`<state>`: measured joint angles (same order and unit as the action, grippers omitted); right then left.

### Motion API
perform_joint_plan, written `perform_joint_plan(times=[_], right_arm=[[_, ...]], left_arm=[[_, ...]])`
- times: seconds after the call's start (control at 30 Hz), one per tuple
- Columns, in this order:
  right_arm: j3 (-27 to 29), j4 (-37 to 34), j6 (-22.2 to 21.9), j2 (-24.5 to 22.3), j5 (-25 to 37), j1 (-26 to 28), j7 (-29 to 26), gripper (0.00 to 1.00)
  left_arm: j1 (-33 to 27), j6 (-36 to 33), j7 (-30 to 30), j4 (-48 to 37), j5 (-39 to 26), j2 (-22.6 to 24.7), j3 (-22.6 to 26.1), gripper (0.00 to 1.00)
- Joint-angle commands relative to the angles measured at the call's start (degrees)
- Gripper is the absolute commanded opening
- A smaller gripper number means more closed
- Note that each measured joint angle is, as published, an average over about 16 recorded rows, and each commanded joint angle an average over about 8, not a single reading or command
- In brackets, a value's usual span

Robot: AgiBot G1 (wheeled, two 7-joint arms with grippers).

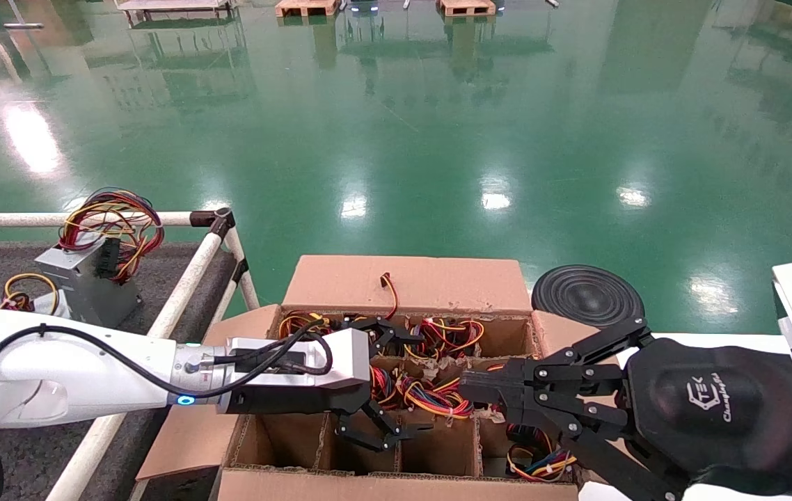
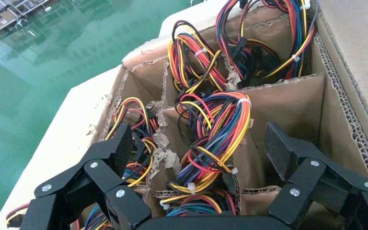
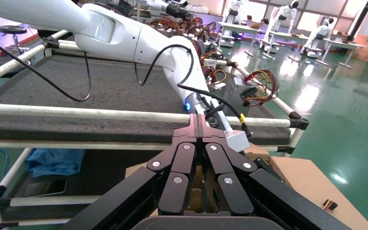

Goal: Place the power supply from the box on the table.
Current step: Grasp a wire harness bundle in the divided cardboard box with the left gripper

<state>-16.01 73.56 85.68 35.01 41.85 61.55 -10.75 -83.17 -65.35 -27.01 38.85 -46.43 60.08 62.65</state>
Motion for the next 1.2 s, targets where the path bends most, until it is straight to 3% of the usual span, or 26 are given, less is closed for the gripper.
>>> perform_joint_plan(times=[0.03,1.2], right_arm=[[0.0,0.0,0.0,0.0,0.0,0.0,0.0,0.0],[0.0,0.0,0.0,0.0,0.0,0.0,0.0,0.0]], left_arm=[[0.0,-0.2,-0.2,-0.5,0.1,0.2,0.0,0.0],[-0.5,-3.6,-3.7,-6.9,1.7,2.3,-0.7,0.0]])
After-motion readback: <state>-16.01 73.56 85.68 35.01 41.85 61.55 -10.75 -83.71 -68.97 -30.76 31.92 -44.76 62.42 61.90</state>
